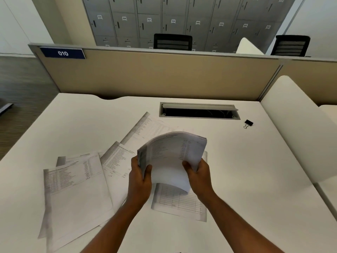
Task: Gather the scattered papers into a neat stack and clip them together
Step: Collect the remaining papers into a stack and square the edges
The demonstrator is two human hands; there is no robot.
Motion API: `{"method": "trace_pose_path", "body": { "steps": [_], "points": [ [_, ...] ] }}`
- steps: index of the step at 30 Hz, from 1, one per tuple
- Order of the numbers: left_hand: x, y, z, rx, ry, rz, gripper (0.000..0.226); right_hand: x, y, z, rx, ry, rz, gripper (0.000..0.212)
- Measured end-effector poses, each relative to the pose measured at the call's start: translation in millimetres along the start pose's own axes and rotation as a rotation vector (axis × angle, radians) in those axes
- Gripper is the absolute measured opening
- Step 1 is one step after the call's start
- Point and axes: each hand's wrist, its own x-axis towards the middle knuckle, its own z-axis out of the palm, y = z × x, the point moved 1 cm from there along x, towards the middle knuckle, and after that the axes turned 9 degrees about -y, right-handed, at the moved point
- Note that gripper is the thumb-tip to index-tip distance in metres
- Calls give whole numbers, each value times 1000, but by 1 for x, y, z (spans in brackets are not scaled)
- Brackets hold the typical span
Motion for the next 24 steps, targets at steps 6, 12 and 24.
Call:
{"method": "trace_pose_path", "body": {
  "steps": [6,12,24],
  "points": [
    [-5,-20,-14,-80,278,-134,79,9,-5,-12,230,185,26,24],
    [-16,-32,-5,-649,64,-421,74,-1,1,1,684,69,126,54],
    [4,-21,-59,-372,91,-60,35,31,-39,-86,269,-140,26,59]
  ]
}}
